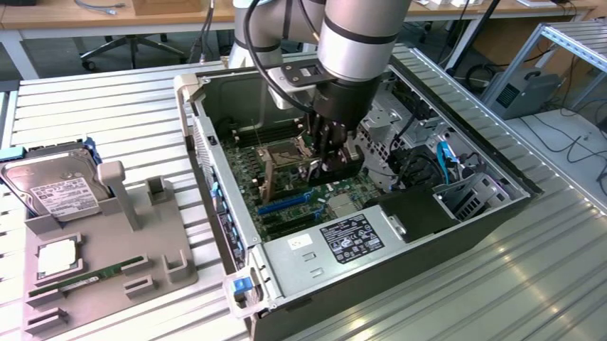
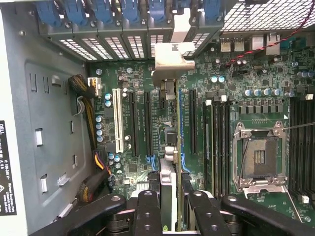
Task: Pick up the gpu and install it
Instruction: 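Insert the gpu into the slot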
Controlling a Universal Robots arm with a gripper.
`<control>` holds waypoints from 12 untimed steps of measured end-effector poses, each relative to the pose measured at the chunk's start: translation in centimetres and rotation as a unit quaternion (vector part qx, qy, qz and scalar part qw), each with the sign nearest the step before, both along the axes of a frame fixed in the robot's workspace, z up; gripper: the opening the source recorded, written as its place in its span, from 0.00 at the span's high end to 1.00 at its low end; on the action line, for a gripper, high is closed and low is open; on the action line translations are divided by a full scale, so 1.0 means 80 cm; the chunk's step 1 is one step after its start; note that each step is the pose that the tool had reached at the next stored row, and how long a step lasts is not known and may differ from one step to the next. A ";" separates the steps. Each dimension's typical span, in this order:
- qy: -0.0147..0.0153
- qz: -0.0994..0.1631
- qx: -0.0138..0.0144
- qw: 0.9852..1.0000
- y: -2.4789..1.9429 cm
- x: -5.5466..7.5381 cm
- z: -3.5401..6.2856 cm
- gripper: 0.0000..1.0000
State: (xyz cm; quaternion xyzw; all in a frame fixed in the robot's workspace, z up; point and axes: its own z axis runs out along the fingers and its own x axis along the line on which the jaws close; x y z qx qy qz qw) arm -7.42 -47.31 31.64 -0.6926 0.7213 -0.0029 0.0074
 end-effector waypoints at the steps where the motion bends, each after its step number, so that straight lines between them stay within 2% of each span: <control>1: 0.000 0.000 0.000 1.000 0.0000 0.000 0.000 0.73; 12: 0.000 0.000 0.000 1.000 -0.0006 -0.014 -0.009 0.73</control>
